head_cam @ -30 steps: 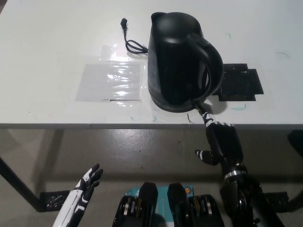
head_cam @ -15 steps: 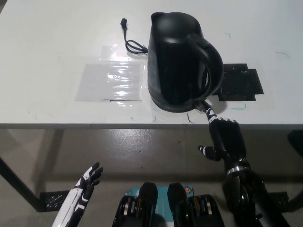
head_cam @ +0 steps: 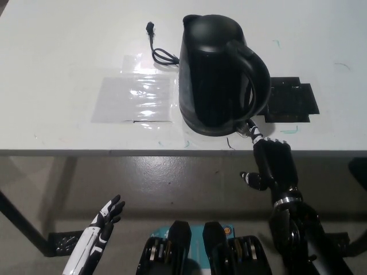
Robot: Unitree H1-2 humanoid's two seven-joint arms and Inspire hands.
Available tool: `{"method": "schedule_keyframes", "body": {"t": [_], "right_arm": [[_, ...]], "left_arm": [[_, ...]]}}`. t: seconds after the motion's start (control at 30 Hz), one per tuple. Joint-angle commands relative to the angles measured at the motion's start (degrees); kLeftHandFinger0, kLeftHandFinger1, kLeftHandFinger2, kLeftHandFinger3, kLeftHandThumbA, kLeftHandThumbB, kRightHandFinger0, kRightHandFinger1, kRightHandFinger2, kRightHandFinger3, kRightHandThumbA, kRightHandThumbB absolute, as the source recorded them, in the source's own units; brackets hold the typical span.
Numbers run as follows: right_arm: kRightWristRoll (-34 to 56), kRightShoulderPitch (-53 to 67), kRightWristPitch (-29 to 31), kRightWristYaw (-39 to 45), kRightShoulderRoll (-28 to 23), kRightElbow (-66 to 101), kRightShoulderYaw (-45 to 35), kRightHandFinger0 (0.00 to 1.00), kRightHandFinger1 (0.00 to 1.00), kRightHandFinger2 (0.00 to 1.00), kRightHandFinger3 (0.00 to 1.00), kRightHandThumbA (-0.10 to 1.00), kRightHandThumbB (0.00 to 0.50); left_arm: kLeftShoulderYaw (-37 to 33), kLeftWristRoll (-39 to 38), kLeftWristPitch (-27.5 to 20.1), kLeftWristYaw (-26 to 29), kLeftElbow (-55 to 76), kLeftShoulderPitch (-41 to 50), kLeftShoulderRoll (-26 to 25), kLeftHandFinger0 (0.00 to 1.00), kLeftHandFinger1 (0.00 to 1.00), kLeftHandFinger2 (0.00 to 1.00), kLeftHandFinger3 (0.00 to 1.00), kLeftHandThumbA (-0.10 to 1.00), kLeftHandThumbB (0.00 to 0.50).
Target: A kettle is kept at the center of the table close to the robot and the robot uses its right index finger to press downwards on the transparent start boiling button
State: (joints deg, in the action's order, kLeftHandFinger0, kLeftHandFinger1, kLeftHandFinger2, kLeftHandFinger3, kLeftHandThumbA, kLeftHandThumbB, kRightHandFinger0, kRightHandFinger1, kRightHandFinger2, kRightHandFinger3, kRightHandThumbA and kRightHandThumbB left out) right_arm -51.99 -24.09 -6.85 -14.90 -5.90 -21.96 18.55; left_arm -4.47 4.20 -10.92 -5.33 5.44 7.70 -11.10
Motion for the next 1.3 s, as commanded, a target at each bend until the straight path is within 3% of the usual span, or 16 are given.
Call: {"method": "schedule_keyframes", "body": {"t": [0.0, 0.87, 1.07, 1.23, 1.27], "right_arm": [[0.65, -3.04, 0.07, -1.22, 0.55, -0.31, 0.58, 0.0, 0.0, 0.0, 1.0, 1.0, 0.23], [1.04, -3.19, 1.65, -4.03, 1.4, -9.5, 4.54, 0.0, 0.0, 0.0, 1.0, 1.0, 0.236], [1.37, -2.03, 0.76, -3.04, 0.51, -4.28, 4.05, 0.0, 0.0, 0.0, 1.0, 1.0, 0.226], [1.22, -0.55, 2.1, -5.58, -0.35, 1.39, 3.28, 0.0, 0.0, 0.0, 1.0, 1.0, 0.252], [3.48, 0.03, 4.25, -5.42, -0.6, 3.91, 2.32, 0.1, 0.12, 0.3, 1.0, 1.0, 0.276]], "left_arm": [[0.09, 0.02, -1.15, -1.04, 1.69, -0.82, -0.86, 1.0, 1.0, 1.0, 1.0, 1.0, 0.322], [0.06, -0.32, -1.51, -1.07, 1.69, -1.22, -1.0, 1.0, 1.0, 1.0, 1.0, 1.0, 0.322], [0.13, -0.08, -1.16, -0.99, 1.77, -1.13, -1.08, 1.0, 1.0, 1.0, 1.0, 1.0, 0.333], [0.12, -0.36, -1.71, -0.93, 1.44, -0.86, -0.88, 1.0, 1.0, 1.0, 1.0, 1.0, 0.325], [0.11, -0.23, -1.58, -0.87, 1.39, -0.97, -0.85, 1.0, 1.0, 1.0, 1.0, 1.0, 0.331]]}}
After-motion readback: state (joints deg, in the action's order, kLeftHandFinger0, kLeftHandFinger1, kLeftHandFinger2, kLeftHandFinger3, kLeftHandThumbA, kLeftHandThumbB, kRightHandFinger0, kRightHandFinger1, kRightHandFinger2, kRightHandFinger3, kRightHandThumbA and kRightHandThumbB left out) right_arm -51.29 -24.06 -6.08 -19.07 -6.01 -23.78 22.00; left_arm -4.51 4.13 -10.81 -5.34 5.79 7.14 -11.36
